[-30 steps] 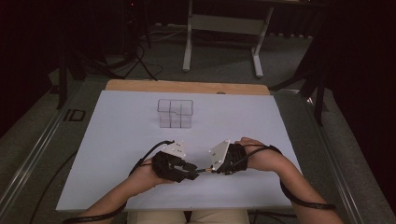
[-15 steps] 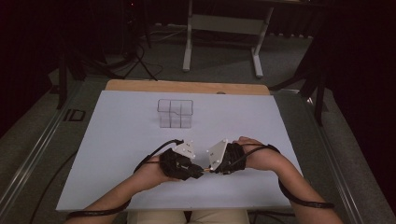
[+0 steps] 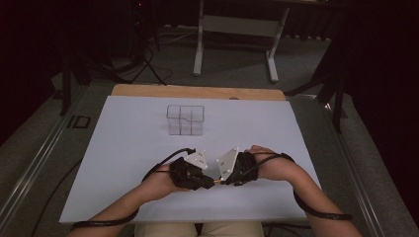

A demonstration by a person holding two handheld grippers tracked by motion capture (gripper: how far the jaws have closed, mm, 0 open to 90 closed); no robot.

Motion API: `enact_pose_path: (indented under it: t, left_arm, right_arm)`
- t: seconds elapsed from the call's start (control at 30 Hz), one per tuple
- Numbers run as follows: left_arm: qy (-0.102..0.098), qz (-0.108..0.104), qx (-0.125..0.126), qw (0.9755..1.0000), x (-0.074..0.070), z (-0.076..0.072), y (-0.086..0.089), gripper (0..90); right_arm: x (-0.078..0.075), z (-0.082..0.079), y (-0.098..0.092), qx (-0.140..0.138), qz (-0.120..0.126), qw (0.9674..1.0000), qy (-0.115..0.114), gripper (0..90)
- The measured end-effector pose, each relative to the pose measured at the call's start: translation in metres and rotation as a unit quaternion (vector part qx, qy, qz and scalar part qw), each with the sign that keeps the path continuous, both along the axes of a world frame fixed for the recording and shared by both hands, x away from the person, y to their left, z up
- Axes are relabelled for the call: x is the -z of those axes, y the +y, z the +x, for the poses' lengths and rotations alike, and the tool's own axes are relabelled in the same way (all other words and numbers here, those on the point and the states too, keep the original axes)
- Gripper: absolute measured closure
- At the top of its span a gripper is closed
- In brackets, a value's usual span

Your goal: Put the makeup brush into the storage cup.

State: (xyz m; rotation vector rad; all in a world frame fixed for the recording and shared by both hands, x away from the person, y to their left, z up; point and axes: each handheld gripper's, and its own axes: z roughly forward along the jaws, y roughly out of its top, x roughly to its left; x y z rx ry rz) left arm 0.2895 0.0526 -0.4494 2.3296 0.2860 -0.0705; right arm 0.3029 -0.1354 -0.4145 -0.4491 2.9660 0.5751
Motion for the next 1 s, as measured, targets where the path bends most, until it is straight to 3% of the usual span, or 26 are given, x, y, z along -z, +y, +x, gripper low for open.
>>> enact_pose_path:
  t: [0.13, 0.17, 0.23, 0.37, 0.5, 0.63, 0.77, 1.0]
  left_arm:
    - [0.005, -0.007, 0.001, 1.0000, 0.001, 0.000, 0.002, 84.0]
    - [-0.004, -0.022, -0.003, 0.9997, 0.001, -0.001, 0.005, 84.0]
    - [-0.010, -0.032, -0.006, 0.9994, 0.003, -0.001, 0.007, 84.0]
    - [-0.009, -0.055, -0.023, 0.9982, 0.008, -0.001, 0.014, 84.0]
    - [-0.017, -0.081, -0.045, 0.9956, 0.010, -0.001, 0.021, 84.0]
    - [-0.024, -0.099, -0.046, 0.9937, 0.010, -0.002, 0.027, 84.0]
    - [-0.046, -0.140, -0.041, 0.9883, 0.010, -0.005, 0.032, 84.0]
    - [-0.056, -0.135, -0.038, 0.9885, 0.013, -0.007, 0.029, 84.0]
  right_arm:
    - [-0.002, -0.001, -0.001, 0.002, 0.007, 1.0000, -0.004, 77.8]
    - [-0.004, 0.000, -0.002, 0.007, 0.016, 0.9998, -0.007, 75.3]
    - [-0.006, 0.000, -0.004, 0.016, 0.022, 0.9996, -0.011, 74.7]
    - [-0.012, 0.001, -0.011, 0.026, 0.041, 0.9987, -0.015, 72.2]
    - [-0.016, 0.003, -0.017, 0.041, 0.060, 0.9972, -0.017, 70.5]
    - [-0.019, 0.005, -0.022, 0.059, 0.081, 0.9949, -0.017, 69.7]
    - [-0.021, 0.006, -0.023, 0.064, 0.095, 0.9934, -0.004, 70.1]
    - [-0.023, 0.005, -0.017, 0.057, 0.095, 0.9938, 0.000, 72.5]
